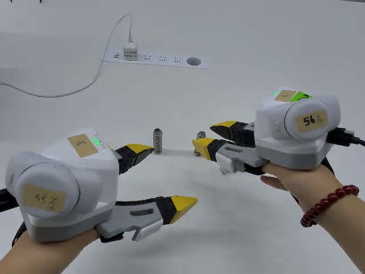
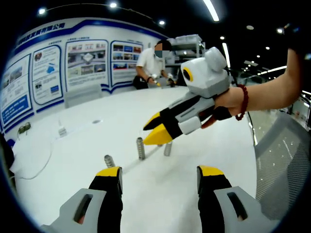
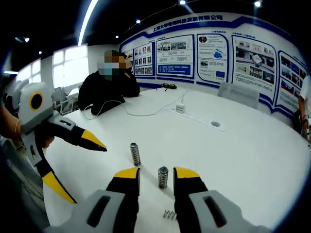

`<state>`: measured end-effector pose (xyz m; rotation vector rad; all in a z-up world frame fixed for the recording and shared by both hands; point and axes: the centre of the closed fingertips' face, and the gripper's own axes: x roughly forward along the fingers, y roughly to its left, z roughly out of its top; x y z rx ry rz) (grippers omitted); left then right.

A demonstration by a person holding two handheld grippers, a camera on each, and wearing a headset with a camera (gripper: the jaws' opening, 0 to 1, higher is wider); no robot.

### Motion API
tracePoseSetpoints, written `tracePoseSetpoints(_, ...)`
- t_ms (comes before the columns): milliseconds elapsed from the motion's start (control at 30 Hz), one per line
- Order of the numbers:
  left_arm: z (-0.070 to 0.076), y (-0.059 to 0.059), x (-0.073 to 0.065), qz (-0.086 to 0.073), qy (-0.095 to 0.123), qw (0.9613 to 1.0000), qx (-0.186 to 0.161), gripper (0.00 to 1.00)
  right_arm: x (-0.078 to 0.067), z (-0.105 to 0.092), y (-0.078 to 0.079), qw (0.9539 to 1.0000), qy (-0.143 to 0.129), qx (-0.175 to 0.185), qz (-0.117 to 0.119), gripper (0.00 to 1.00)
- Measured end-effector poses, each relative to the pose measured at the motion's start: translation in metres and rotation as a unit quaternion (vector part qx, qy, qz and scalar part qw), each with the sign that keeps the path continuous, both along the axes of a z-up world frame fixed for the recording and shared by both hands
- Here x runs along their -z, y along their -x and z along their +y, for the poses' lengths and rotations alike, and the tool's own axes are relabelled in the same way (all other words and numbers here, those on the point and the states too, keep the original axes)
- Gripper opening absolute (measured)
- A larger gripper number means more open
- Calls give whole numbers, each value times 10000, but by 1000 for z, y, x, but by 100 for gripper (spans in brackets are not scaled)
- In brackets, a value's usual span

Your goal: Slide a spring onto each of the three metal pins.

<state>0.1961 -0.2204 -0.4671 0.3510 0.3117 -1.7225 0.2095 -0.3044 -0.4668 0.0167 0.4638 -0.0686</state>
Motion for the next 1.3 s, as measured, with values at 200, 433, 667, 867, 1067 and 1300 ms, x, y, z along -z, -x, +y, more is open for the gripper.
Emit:
tracePoseSetpoints(200,-6,2,-5,105,85,9999,-27,61,-12,2,12,9998,-116,70,-144,33)
tracePoseSetpoints(433,-15,6,-9,140,135,9998,-34,58,-23,1,27,9992,-225,168,-301,40)
tracePoseSetpoints(667,-22,12,-10,86,136,9999,26,55,-33,5,44,9975,-365,246,-560,44)
tracePoseSetpoints(867,-30,21,-5,-38,79,9998,160,53,-31,9,58,9971,-410,266,-582,47)
tracePoseSetpoints(1067,-41,28,-1,-171,74,9994,294,51,-32,10,71,9964,-467,329,-634,48)
tracePoseSetpoints(1300,-58,33,8,-238,42,9988,433,46,-30,9,86,9963,-440,370,-640,49)
